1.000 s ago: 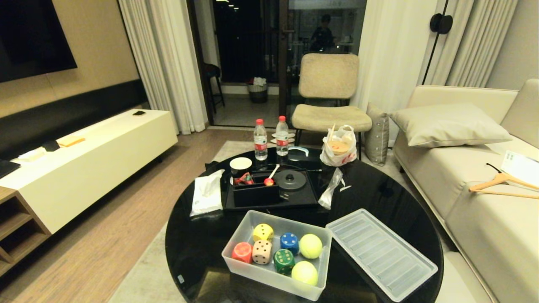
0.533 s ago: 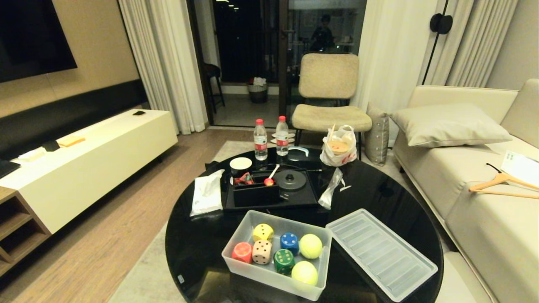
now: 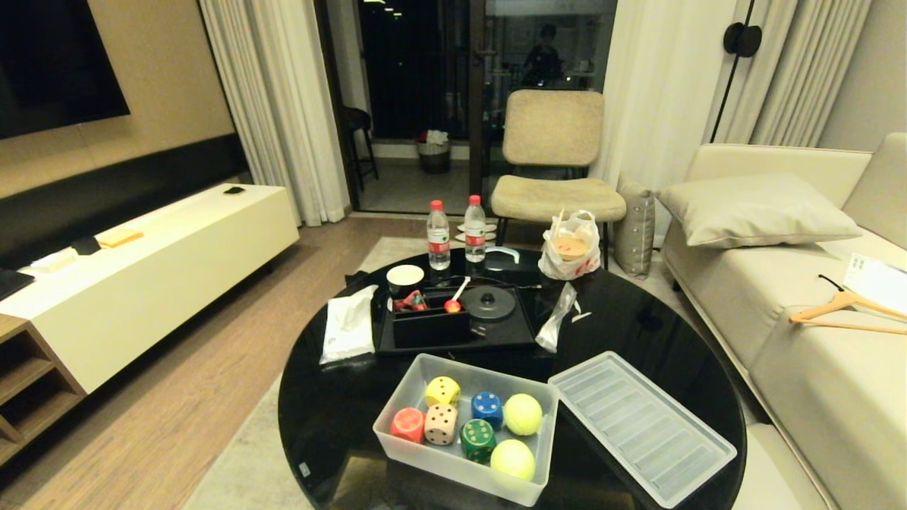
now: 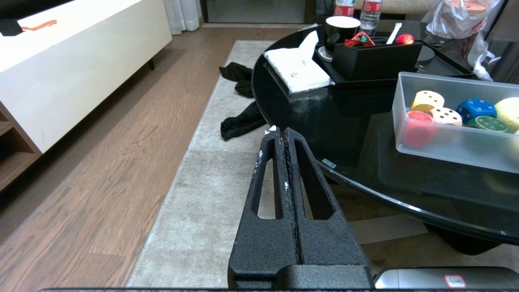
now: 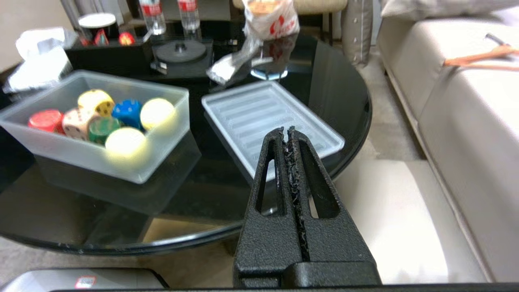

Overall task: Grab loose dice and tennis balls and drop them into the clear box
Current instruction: Close the lid

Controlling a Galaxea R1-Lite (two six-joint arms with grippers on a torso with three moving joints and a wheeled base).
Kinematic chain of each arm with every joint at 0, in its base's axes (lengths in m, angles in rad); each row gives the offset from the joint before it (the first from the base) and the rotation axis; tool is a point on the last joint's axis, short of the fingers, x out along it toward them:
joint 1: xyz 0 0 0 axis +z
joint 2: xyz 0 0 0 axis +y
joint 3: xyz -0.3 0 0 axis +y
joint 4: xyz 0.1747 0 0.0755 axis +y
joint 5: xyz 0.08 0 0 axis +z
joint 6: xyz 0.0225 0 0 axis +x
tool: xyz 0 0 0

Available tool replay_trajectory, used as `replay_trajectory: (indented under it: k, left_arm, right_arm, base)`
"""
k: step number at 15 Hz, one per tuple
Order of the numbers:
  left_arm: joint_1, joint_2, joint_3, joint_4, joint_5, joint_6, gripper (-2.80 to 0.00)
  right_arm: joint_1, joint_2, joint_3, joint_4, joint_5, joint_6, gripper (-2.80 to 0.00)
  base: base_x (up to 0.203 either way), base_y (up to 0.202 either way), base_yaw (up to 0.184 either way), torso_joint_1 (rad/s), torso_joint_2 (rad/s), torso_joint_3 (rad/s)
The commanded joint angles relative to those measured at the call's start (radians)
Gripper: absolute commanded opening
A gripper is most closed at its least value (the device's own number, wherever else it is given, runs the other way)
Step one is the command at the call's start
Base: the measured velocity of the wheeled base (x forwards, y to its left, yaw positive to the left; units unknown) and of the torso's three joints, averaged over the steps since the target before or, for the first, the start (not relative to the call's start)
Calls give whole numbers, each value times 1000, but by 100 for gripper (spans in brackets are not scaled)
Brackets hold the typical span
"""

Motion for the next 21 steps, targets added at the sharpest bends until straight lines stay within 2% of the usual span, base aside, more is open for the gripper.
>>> replay_trajectory:
  k: [1, 8, 12, 15, 21]
  left_arm:
    - [0, 1, 2, 0, 0, 0, -280]
    - [0, 1, 2, 0, 0, 0, -280]
    - [0, 1, 2, 0, 0, 0, -280]
    - [0, 1, 2, 0, 0, 0, -280]
    - [0, 1, 2, 0, 0, 1, -280]
  right_arm:
    - [0, 65, -128, 79, 3, 3, -280]
    - [-5, 612, -488, 146, 2, 29, -280]
    - [-9, 975, -713, 246, -3, 216, -280]
    - [-51, 1194, -799, 295, -5, 291, -280]
    - [-170, 1599, -894, 316, -71, 338, -280]
  base:
    - [0, 0, 0, 0, 0, 0]
    - [0, 0, 0, 0, 0, 0]
    - [0, 0, 0, 0, 0, 0]
    - [0, 0, 0, 0, 0, 0]
    - [0, 0, 0, 0, 0, 0]
